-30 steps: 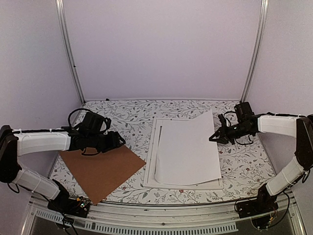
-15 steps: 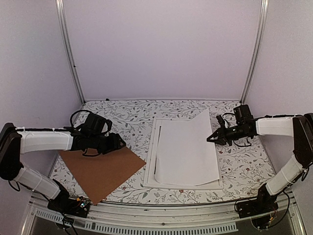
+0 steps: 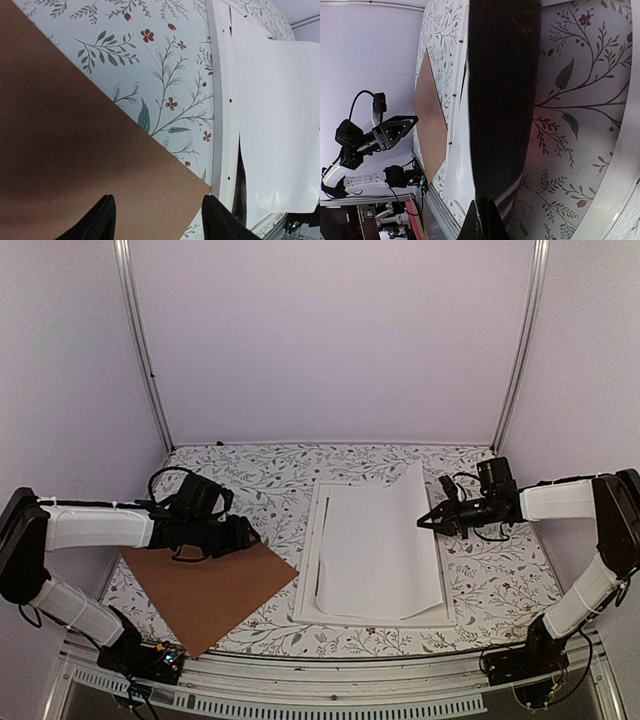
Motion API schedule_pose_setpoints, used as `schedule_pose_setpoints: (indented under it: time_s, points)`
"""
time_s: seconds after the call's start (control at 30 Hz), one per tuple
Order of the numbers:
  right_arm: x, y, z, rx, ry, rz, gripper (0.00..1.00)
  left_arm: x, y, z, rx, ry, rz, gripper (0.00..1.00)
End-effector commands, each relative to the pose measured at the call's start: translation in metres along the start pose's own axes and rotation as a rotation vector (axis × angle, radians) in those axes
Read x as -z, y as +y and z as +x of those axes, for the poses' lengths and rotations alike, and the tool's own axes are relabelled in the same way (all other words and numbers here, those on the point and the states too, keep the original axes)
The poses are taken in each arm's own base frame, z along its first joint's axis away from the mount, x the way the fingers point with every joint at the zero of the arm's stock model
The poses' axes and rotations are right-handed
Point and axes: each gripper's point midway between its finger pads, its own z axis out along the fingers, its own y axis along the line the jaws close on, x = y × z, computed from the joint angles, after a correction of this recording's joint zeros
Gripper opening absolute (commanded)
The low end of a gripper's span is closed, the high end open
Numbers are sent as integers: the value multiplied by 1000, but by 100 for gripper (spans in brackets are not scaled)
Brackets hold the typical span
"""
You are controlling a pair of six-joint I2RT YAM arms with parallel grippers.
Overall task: Put the photo into the frame
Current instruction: Place the photo on the mat board.
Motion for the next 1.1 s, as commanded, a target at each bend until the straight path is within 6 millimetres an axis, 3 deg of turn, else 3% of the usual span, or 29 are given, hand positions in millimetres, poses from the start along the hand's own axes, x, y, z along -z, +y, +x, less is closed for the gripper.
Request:
schedule_pose_setpoints:
  time_s: [0.0, 0.33, 0.63, 0.93, 1.07]
  points:
    - [-1, 12, 2, -5, 13, -64, 0, 0, -12, -3, -17, -11, 23, 61]
    - [25, 75, -16, 65, -10, -165, 0, -2, -13, -3, -23, -14, 17, 61]
    - [25, 126, -15, 122, 15, -266, 0, -3, -12, -5, -25, -15, 7, 60]
    - [30, 167, -22, 162, 9, -338, 0, -1, -11, -7, -26, -23, -6, 60]
    - [30, 175, -24, 173, 5, -346, 0, 0, -11, -7, -28, -24, -8, 60]
